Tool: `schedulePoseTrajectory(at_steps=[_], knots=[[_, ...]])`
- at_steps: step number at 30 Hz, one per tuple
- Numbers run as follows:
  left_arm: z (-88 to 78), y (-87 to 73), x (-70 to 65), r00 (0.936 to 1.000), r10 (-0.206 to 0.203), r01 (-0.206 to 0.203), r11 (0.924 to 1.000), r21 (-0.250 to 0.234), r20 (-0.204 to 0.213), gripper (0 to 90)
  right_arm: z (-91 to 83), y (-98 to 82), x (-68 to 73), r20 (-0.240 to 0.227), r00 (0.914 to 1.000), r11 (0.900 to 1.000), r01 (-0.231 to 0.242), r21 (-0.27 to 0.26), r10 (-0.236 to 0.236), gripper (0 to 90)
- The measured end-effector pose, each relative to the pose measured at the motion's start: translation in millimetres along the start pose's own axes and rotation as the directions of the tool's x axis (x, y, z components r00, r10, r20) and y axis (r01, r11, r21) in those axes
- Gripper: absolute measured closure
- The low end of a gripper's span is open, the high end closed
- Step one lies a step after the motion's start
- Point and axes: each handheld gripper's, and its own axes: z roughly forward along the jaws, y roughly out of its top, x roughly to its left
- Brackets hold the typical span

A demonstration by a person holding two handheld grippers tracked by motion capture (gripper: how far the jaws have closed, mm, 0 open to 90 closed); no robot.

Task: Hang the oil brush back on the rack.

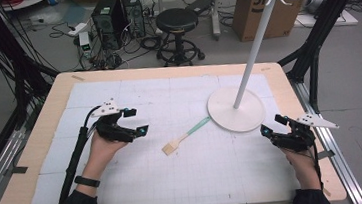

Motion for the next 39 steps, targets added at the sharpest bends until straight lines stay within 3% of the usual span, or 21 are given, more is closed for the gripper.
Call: schedulePoseTrajectory(at_steps=[15,26,32,34,39], knots=[[63.1,12.5,-25.1,0.9993,0.030,-0.032,0.9942,0.103,0.023,16.8,0.0,0.2,-0.5,-0.003,1.0000,1.000,0.002,-0.005,-0.002,17.7],[102.1,8.3,-41.1,0.9973,0.068,-0.072,0.9810,0.180,0.028,18.0,-1.0,1.1,-0.3,-0.006,1.0000,1.000,-0.003,-0.010,0.003,17.7],[119.6,3.1,-48.7,0.9976,0.063,-0.067,0.9723,0.224,0.027,19.1,-2.1,1.4,0.2,-0.006,1.0000,1.000,-0.003,-0.012,0.003,17.7],[124.2,1.4,-50.9,0.9969,0.071,-0.077,0.9663,0.246,0.032,19.8,-2.1,1.5,0.2,-0.008,1.0000,1.000,-0.001,-0.013,0.001,17.7],[133.8,-1.9,-57.3,0.9970,0.068,-0.075,0.9618,0.263,0.037,23.2,-2.4,1.4,0.7,-0.011,0.9999,1.000,-0.006,-0.011,0.006,17.7]])
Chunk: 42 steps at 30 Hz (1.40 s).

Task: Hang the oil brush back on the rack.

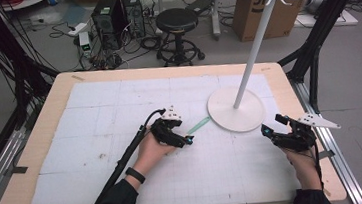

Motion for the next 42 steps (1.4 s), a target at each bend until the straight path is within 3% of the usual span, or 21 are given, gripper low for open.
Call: schedulePoseTrajectory(at_steps=[7,11,16,22,31,39,42], knots=[[8.0,-1.2,-4.1,0.9999,0.009,-0.008,0.9990,0.044,-0.014,27.7,-0.5,0.1,0.2,-0.001,1.0000,1.000,0.000,-0.001,0.000,17.7],[7.8,-0.6,-3.7,0.9996,0.009,-0.008,0.9990,0.044,-0.028,32.0,0.5,-0.2,-0.2,0.000,1.0000,1.000,0.006,0.000,-0.006,17.8],[7.1,0.6,-6.0,0.9966,0.028,-0.023,0.9981,0.057,-0.078,42.8,1.1,-0.7,-0.4,-0.002,1.0000,1.000,0.005,0.008,-0.005,17.7],[6.8,1.7,-8.0,0.9950,0.035,-0.029,0.9976,0.063,-0.093,50.3,1.3,-0.8,-0.1,-0.004,1.0000,1.000,0.007,0.006,-0.007,17.7],[5.7,1.5,-6.1,0.9947,0.002,0.004,0.9981,0.061,-0.102,52.2,0.8,-0.6,-0.3,-0.004,1.0000,1.000,0.005,0.005,-0.005,17.7],[5.1,2.3,-6.7,0.9932,0.008,-0.001,0.9977,0.067,-0.116,57.0,1.1,-0.6,-0.8,-0.004,1.0000,1.000,-0.001,0.004,0.001,17.7],[2.5,3.7,-8.9,0.9889,0.011,0.003,0.9957,0.093,-0.148,60.6,0.9,-0.6,-1.1,-0.004,1.0000,1.000,0.001,0.003,-0.001,17.7]])
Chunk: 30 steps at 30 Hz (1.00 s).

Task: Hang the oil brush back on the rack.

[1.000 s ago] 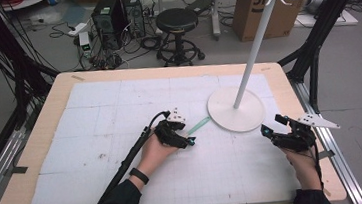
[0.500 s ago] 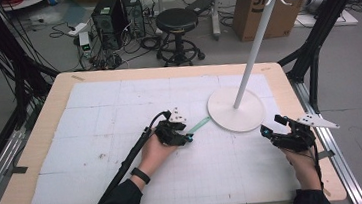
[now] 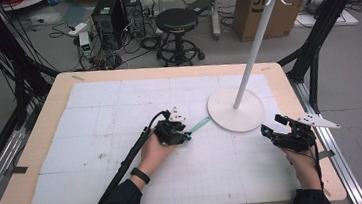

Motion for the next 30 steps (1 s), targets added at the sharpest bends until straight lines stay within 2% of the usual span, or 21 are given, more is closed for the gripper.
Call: schedulePoseTrajectory(at_steps=[2,4,6,8,13,16,19,24,27,30], knots=[[-3.2,-0.5,-1.3,0.9998,-0.011,0.011,0.9998,0.016,-0.016,57.0,-0.5,0.2,0.0,0.000,1.0000,1.000,-0.001,-0.003,0.001,17.7],[-5.4,-1.8,-2.4,1.0000,-0.001,0.001,0.9996,0.029,-0.006,58.1,-0.9,0.4,-0.1,-0.001,1.0000,1.000,-0.005,-0.005,0.005,17.7],[-6.5,-3.3,-4.7,0.9999,-0.012,0.012,0.9997,0.022,-0.004,59.5,-0.6,0.2,-0.7,-0.002,1.0000,1.000,-0.002,-0.004,0.002,17.7],[-7.1,-3.8,-5.9,0.9999,-0.013,0.014,0.9996,0.024,-0.005,61.7,-0.6,0.2,-0.8,-0.002,1.0000,1.000,-0.001,-0.004,0.001,17.7],[-7.9,-2.7,-8.4,0.9990,-0.045,0.045,0.9983,0.036,-0.005,69.7,-2.3,0.1,-1.8,0.003,1.0000,1.000,-0.003,-0.009,0.003,17.7],[-9.2,-2.1,-9.6,0.9993,-0.036,0.037,0.9979,0.053,-0.008,75.1,-2.9,-0.1,-2.4,0.003,1.0000,1.000,-0.005,-0.009,0.005,17.7],[-8.4,-2.5,-8.5,0.9986,-0.053,0.053,0.9977,0.044,0.002,75.1,-2.1,-0.2,-1.9,0.002,1.0000,1.000,-0.009,-0.007,0.009,17.7],[-7.1,-2.3,-8.4,0.9989,-0.046,0.046,0.9983,0.035,0.004,71.3,-1.7,-0.1,-2.8,0.002,1.0000,1.000,-0.003,-0.011,0.003,17.7],[-7.4,-3.0,-6.8,0.9981,-0.061,0.061,0.9975,0.035,0.007,74.1,-1.8,-0.1,-2.9,0.002,1.0000,1.000,-0.004,-0.011,0.004,17.8],[-7.4,-3.2,-6.7,0.9983,-0.058,0.058,0.9978,0.034,0.008,78.0,-1.8,-0.3,-2.8,0.003,1.0000,1.000,-0.006,-0.011,0.006,17.7]])
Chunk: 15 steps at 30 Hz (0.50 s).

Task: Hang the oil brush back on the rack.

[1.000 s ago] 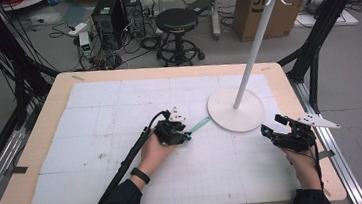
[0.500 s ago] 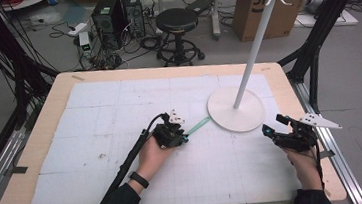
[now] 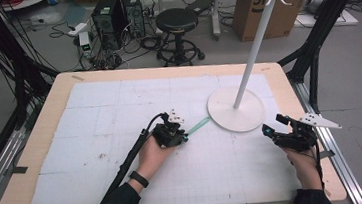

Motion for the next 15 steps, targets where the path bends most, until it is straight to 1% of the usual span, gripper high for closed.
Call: schedulePoseTrajectory(at_steps=[2,8,11,13,14,15], knots=[[0.0,-0.2,-0.8,0.9999,0.013,-0.013,0.9999,-0.003,-0.003,81.3,0.2,0.0,0.5,-0.002,1.0000,1.000,-0.001,0.003,0.001,17.7],[0.0,-1.0,2.8,0.9997,0.010,-0.009,0.9999,-0.014,0.023,81.9,1.0,-0.2,0.5,-0.005,1.0000,1.000,0.000,0.004,0.000,17.7],[-0.8,-1.3,5.0,0.9993,0.016,-0.015,0.9998,-0.015,0.035,82.0,1.5,-0.2,0.1,-0.008,1.0000,1.000,-0.003,0.002,0.003,17.8],[-2.5,-0.9,6.6,0.9993,0.027,-0.026,0.9996,-0.012,0.025,82.1,0.9,-0.2,0.7,-0.011,0.9999,1.000,-0.009,0.003,0.009,17.7],[-2.9,-1.0,7.0,0.9995,0.019,-0.019,0.9996,-0.019,0.023,82.1,0.5,0.0,0.6,-0.014,0.9999,1.000,-0.007,-0.002,0.007,17.7],[-4.2,-0.8,8.6,0.9995,0.012,-0.011,0.9997,-0.024,0.030,82.2,0.1,0.1,0.6,-0.014,0.9999,1.000,-0.008,-0.006,0.008,17.7]])
